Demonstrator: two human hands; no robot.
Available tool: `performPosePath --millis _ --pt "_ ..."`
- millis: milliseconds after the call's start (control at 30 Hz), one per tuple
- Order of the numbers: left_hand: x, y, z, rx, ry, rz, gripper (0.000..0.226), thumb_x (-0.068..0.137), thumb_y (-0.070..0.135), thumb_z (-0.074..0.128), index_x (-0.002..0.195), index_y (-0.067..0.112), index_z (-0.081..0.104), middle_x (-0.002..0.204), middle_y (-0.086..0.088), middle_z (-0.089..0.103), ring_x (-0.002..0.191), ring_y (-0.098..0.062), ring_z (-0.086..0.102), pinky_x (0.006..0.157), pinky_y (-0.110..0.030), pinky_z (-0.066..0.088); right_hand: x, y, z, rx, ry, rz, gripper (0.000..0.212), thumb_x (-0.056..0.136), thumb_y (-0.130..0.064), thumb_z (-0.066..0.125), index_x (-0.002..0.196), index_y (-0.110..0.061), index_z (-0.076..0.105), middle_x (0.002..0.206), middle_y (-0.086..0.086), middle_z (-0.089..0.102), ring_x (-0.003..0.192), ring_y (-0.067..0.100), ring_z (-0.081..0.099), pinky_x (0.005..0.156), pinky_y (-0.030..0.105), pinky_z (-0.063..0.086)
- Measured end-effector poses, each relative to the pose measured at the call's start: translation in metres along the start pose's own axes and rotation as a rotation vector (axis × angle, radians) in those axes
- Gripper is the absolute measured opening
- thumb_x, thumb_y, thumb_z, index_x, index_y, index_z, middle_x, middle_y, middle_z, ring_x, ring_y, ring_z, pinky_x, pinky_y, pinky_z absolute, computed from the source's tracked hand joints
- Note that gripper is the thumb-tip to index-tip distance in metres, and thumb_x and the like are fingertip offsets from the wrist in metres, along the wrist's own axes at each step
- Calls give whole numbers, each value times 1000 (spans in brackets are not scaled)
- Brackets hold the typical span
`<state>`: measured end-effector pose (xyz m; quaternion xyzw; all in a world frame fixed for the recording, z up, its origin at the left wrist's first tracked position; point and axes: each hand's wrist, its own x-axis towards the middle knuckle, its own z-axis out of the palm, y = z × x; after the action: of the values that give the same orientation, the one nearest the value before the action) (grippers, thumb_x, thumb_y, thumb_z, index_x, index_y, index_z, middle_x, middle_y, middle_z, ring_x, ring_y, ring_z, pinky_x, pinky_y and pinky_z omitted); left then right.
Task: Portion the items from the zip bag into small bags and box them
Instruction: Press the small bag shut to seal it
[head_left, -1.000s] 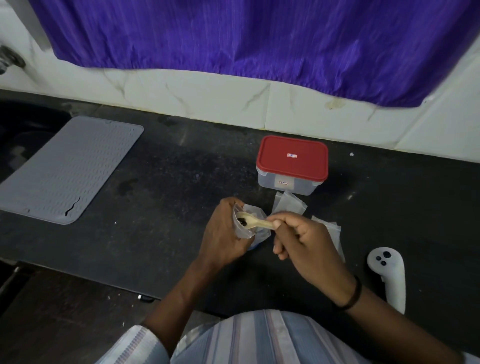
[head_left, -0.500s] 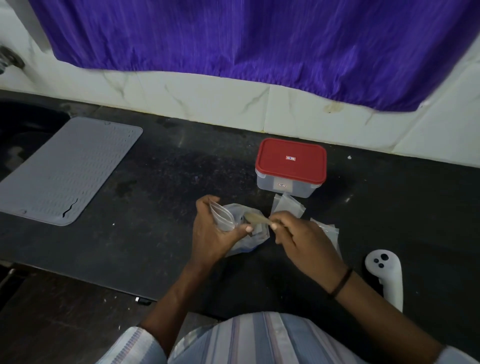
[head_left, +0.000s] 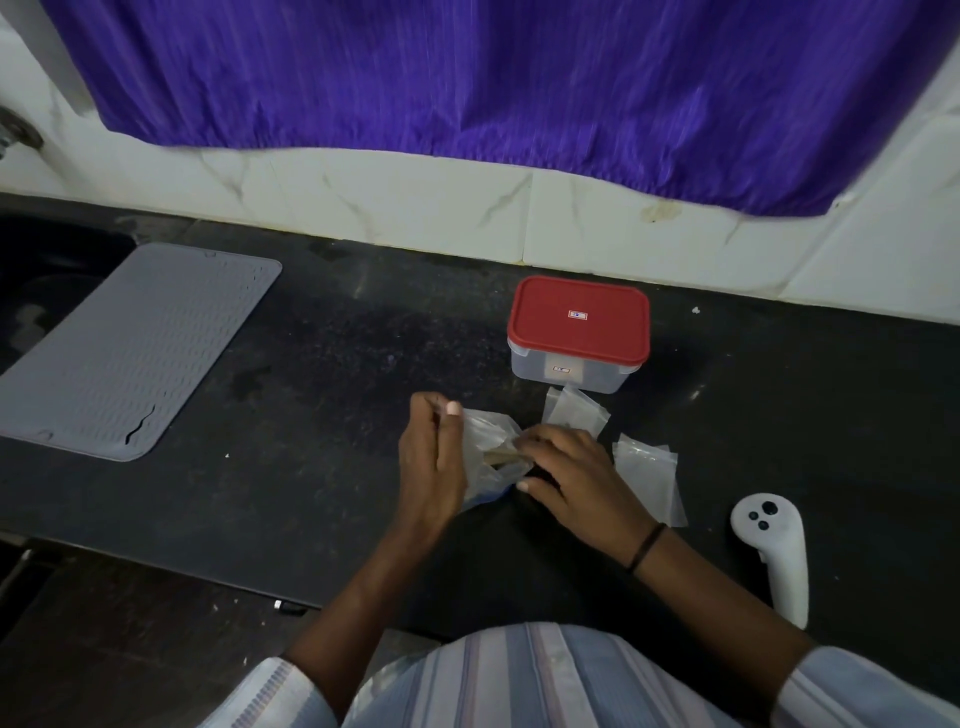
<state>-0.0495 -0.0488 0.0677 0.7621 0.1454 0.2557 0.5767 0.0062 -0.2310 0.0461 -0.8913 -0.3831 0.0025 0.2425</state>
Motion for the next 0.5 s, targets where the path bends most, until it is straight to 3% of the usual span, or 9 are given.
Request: performPosePath --millis 133,267,400,500 --pt "-3 7 9 8 -98 52 24 102 37 46 88 18 49 74 9 52 63 -4 50 56 -21 42 -2 -14 -13 299 183 98 43 89 -48 57 125 -23 59 115 -16 55 111 5 50 95 22 41" --pt "-4 18 23 -37 -147 35 15 101 35 53 89 26 51 75 11 57 65 -6 57 56 -24 48 -2 -24 -21 730 156 278 43 87 -50 58 123 -27 59 112 -9 66 104 8 63 89 28 53" --pt "-5 30 41 -96 -218 -5 13 99 21 59 87 17 55 74 12 60 67 -1 58 60 -17 46 0 -25 -27 910 287 361 15 96 -28 57 102 -17 66 94 -4 69 88 10 66 78 30 54" --pt "2 33 58 -161 -248 -78 12 98 15 61 87 11 59 75 6 62 68 0 61 60 -17 49 4 -15 -28 1005 460 457 13 98 -19 54 91 -13 64 80 -1 64 73 12 58 66 29 49"
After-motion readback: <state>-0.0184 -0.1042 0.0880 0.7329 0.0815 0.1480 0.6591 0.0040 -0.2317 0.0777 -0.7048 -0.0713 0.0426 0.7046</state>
